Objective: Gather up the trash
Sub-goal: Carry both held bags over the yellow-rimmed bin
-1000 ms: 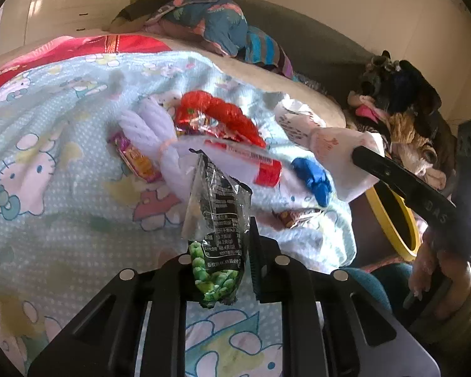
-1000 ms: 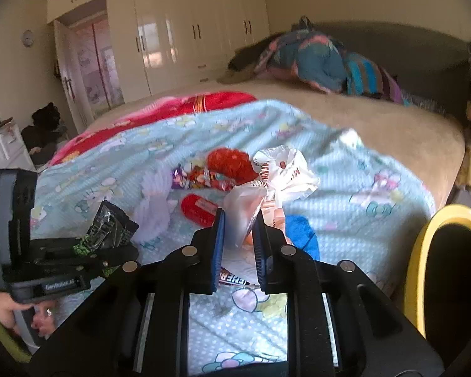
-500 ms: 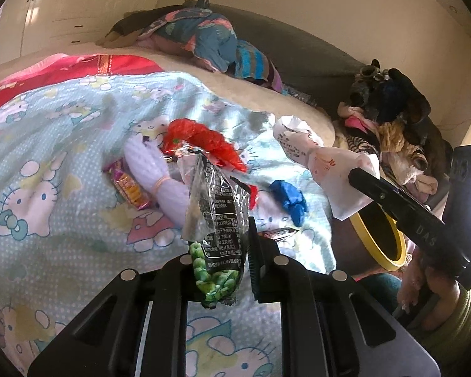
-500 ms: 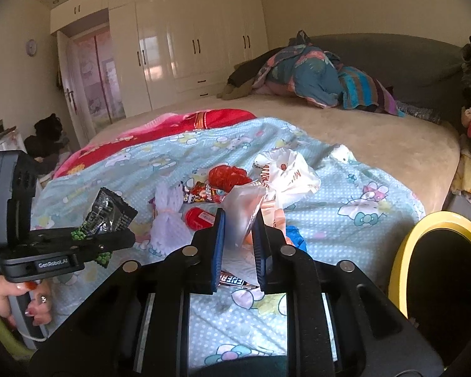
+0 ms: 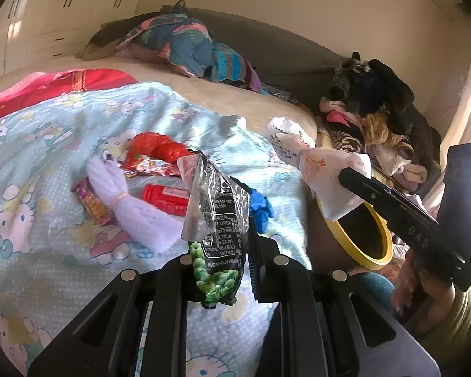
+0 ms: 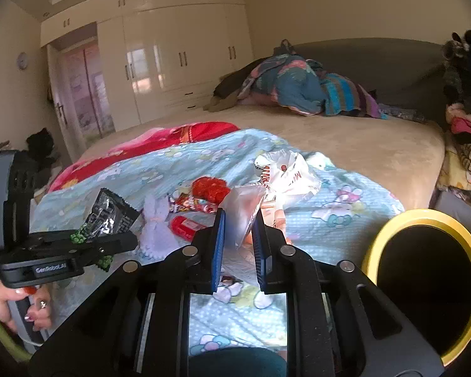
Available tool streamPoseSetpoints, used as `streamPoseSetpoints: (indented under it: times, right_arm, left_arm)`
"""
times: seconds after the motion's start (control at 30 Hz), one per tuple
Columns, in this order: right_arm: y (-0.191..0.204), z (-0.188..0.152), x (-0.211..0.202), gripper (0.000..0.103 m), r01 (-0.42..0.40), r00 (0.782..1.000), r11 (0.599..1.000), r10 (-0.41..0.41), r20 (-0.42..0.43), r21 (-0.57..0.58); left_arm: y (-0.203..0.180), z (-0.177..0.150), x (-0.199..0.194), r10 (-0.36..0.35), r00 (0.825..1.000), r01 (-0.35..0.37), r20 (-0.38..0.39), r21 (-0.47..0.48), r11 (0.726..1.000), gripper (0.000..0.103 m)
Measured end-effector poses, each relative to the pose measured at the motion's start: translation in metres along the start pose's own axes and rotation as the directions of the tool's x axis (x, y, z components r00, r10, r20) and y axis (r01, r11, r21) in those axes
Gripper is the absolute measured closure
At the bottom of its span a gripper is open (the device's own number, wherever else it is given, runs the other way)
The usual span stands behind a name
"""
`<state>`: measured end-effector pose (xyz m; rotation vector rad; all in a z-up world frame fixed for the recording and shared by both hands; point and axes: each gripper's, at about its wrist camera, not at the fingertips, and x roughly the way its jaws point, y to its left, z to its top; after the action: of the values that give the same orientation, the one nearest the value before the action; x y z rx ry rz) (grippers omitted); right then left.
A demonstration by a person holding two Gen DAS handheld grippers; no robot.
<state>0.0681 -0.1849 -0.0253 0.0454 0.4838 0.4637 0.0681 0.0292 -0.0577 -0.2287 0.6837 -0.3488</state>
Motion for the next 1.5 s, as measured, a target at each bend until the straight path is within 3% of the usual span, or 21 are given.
streamPoseSetpoints:
  times: [0.57,1.5]
  right_arm:
    - [-0.048,-0.002,-0.037,0.091,0.101,0.993,0.991,-0.106,0.046,0.09]
    - [-0.133,-0.026,-0.076,0.091,0.272,0.956,0.929,-0.29,0.038,0.251]
  left_arm:
    - [-0.062,0.006,0.018,-0.067,0.997,0.07,-0.028,0.115,0.991,0.088]
    - [-0.164,-0.006,0.058,-0.183,0.975,0.213,-0.126,0.293,0.932,0.088]
